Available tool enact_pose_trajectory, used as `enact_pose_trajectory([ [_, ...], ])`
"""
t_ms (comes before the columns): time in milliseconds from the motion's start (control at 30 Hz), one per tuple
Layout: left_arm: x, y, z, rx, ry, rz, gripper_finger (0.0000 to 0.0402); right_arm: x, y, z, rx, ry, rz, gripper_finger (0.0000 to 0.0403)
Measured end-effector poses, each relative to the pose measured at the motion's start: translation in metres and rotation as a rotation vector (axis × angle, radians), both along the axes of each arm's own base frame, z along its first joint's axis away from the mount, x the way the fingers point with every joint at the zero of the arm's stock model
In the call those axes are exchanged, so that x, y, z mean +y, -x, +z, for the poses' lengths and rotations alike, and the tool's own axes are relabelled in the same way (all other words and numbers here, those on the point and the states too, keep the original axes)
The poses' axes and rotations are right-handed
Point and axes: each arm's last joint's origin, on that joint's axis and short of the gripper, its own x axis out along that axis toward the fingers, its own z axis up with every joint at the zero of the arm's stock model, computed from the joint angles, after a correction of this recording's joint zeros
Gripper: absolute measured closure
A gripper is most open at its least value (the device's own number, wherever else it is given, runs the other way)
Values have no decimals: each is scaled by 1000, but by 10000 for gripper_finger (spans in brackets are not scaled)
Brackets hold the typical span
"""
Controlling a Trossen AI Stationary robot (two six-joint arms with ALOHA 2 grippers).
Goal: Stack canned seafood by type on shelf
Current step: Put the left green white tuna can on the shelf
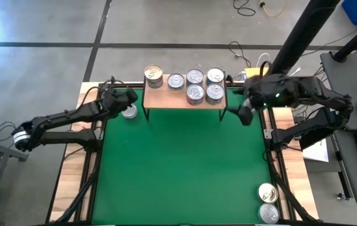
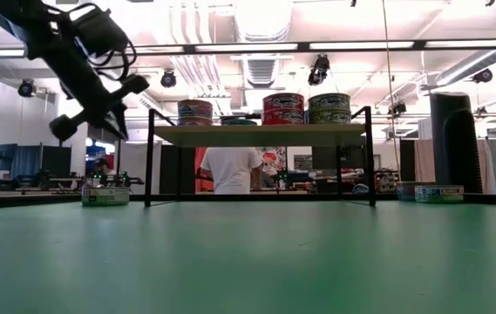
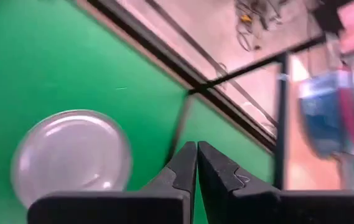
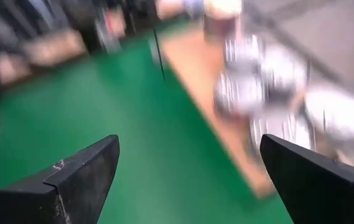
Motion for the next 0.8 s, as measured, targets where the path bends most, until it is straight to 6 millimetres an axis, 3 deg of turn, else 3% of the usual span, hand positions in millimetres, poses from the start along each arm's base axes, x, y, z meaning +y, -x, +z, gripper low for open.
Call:
enact_pose_trajectory([
  [200, -6, 12, -9, 93, 18, 56, 402, 16, 10, -44, 384, -125, -7, 21],
  [467, 3, 6, -21, -7, 83, 226, 402, 42, -8, -72, 347, -186, 51, 21],
  [667, 3, 5, -50, -35, 239, 406, 402, 53, -14, -87, 355, -191, 106, 21],
  [800, 3, 2, -71, -90, 284, 393, 402, 58, -13, -91, 372, -193, 132, 21],
])
